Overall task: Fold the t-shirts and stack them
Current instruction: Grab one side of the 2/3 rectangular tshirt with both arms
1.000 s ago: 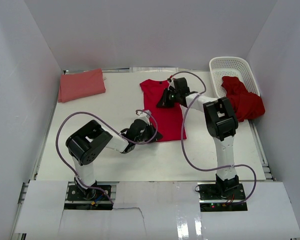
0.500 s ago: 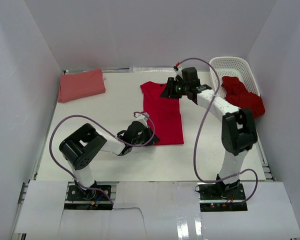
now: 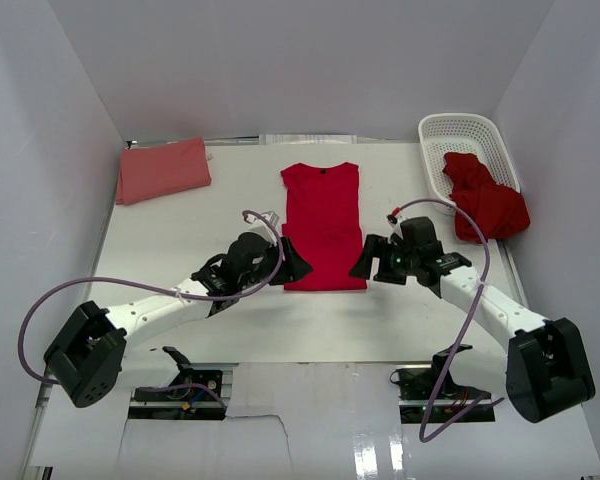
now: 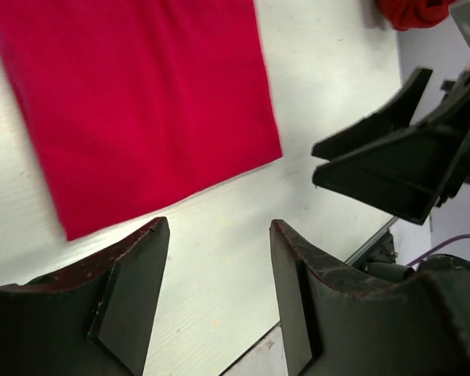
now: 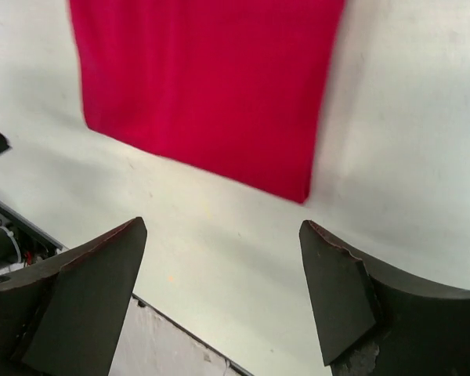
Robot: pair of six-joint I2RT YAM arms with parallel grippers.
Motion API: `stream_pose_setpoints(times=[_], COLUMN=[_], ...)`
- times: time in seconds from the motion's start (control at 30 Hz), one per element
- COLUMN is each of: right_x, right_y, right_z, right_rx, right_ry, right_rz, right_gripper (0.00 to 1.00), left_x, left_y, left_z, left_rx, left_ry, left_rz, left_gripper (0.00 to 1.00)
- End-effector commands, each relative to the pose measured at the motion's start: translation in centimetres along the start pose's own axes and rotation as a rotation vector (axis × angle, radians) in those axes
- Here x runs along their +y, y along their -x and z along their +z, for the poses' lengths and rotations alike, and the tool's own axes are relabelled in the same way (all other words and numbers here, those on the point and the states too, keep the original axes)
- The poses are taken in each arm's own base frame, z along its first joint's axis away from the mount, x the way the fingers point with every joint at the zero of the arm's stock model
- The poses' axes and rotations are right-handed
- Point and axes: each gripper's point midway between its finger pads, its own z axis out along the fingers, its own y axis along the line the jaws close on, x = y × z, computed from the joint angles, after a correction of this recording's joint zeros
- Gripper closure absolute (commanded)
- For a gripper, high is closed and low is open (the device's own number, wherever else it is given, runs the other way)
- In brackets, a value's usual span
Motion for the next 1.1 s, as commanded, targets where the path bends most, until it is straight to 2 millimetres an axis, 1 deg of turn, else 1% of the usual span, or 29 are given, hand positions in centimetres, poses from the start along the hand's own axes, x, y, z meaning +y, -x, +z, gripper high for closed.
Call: stream_pose_setpoints(times=[0.0, 0.03, 0.07, 0.1, 0.13, 0.17, 0.23, 0.27, 0.33, 0.37, 0.4, 0.43, 0.47, 0.6, 0.67, 0.77, 0.83, 0.87, 0.9, 0.97, 1.03, 1.07], right_x=[-0.8, -1.0, -1.0, -1.4, -1.7, -1.9, -1.9, -1.8, -2.3, -2.6, -2.5, -2.8, -3.1, -3.8, -4.3, -4.9, -5.5, -5.6, -5.6, -5.8, -5.9, -6.1], right_y=[-2.2, -3.3, -3.0, -3.0, -3.3, -3.5, -3.2, -3.1, -3.0, -3.2, -2.7, -2.9, -3.0, -2.9, -3.2, -3.3, -3.2, -3.1, -3.0, -3.2, -3.5, -3.7], right_z=[0.0, 0.1, 0.3, 0.4, 0.5, 0.6, 0.8, 1.0, 1.4, 1.7, 1.9, 2.4, 2.6, 3.6, 4.3, 4.8, 4.9, 5.0, 5.0, 5.2, 5.2, 5.2], right_rx=[0.020, 0.024, -0.004, -0.018, -0.027, -0.025, -0.047, -0.053, -0.063, -0.058, -0.074, -0.062, -0.061, -0.076, -0.060, -0.073, -0.095, -0.102, -0.100, -0.094, -0.088, -0.082], right_ry=[-0.010, 0.000, 0.008, -0.006, -0.011, -0.018, -0.009, 0.000, -0.014, -0.026, -0.019, -0.028, -0.036, -0.051, -0.065, -0.080, -0.099, -0.102, -0.105, -0.112, -0.117, -0.121], right_rz=[0.132, 0.177, 0.186, 0.205, 0.227, 0.240, 0.260, 0.274, 0.289, 0.309, 0.307, 0.312, 0.319, 0.344, 0.360, 0.371, 0.376, 0.376, 0.373, 0.375, 0.377, 0.376], right_gripper=[0.15, 0.16, 0.16, 0.16, 0.17, 0.17, 0.19, 0.20, 0.23, 0.27, 0.28, 0.30, 0.33, 0.34, 0.35, 0.41, 0.42, 0.50, 0.60, 0.77, 0.85, 0.92], left_x=[3.5, 5.2, 5.8, 5.9, 6.7, 7.0, 7.3, 7.8, 8.0, 8.6, 8.9, 8.9, 9.5, 10.6, 10.9, 11.4, 12.0, 12.1, 12.3, 12.5, 12.8, 12.8], left_y=[-2.4, -3.2, -3.6, -3.9, -4.9, -5.1, -5.4, -5.7, -5.6, -5.9, -6.0, -6.0, -6.0, -6.1, -6.3, -6.6, -6.7, -6.8, -6.9, -7.1, -7.3, -7.2], left_z=[-1.0, -1.1, -1.2, -1.1, -1.2, -1.1, -1.0, -1.0, -0.8, -0.7, -0.5, -0.3, 0.0, 0.7, 0.9, 1.2, 1.3, 1.4, 1.4, 1.5, 1.5, 1.5], left_rx=[0.072, 0.080, 0.088, 0.083, 0.095, 0.090, 0.067, 0.053, 0.027, 0.028, 0.026, 0.024, 0.023, -0.003, -0.003, -0.003, -0.009, -0.007, -0.005, 0.002, 0.005, 0.002], left_ry=[0.158, 0.226, 0.250, 0.254, 0.273, 0.272, 0.267, 0.265, 0.262, 0.283, 0.294, 0.297, 0.319, 0.358, 0.369, 0.395, 0.414, 0.419, 0.423, 0.429, 0.438, 0.438], left_rz=[-0.091, -0.125, -0.155, -0.199, -0.222, -0.243, -0.294, -0.307, -0.325, -0.329, -0.331, -0.330, -0.325, -0.342, -0.356, -0.370, -0.380, -0.382, -0.387, -0.393, -0.395, -0.397], left_gripper=[0.35, 0.29, 0.29, 0.29, 0.29, 0.29, 0.29, 0.29, 0.29, 0.29, 0.29, 0.30, 0.30, 0.30, 0.30, 0.30, 0.30, 0.30, 0.30, 0.31, 0.32, 0.33])
